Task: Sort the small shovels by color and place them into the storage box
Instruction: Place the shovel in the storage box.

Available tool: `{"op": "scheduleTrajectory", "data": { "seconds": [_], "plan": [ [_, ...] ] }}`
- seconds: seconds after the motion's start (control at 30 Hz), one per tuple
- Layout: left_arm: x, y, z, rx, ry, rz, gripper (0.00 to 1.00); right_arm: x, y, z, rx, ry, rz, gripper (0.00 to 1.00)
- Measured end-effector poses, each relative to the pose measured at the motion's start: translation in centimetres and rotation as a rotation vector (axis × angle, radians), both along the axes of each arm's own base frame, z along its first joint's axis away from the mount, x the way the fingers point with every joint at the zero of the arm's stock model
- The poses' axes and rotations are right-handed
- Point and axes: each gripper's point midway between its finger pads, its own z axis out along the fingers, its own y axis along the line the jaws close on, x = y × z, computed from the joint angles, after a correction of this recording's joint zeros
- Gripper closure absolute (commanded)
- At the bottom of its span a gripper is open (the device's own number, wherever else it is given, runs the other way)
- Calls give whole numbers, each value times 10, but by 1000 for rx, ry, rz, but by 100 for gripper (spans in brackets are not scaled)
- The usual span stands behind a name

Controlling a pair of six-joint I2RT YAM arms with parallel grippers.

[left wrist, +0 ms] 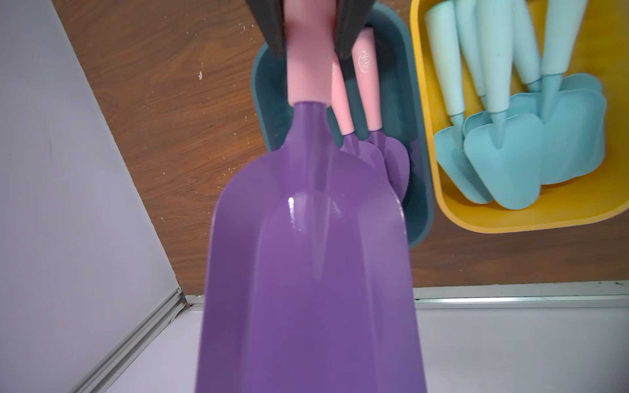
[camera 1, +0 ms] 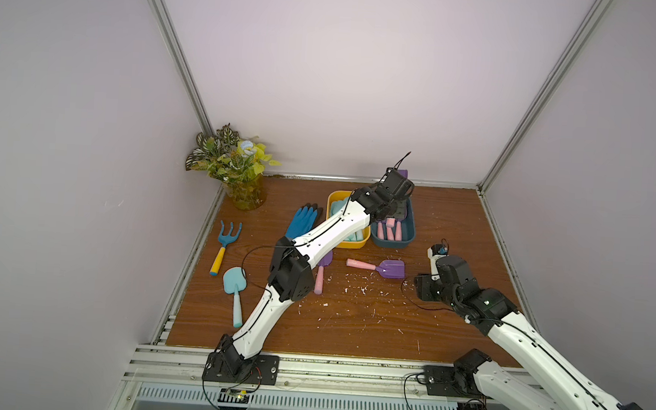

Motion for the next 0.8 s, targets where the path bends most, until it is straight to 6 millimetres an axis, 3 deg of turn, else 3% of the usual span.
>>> {"op": "scheduleTrajectory", "data": {
  "seconds": [0.37,0.8],
  "plan": [
    [13,-9,-66,49,62,15,96,-5,-3,15,69,-44,-36,45],
    [34,-17,-98,-3,66,27,96,-6,-3,13,72,-38,-36,46]
  ]
}}
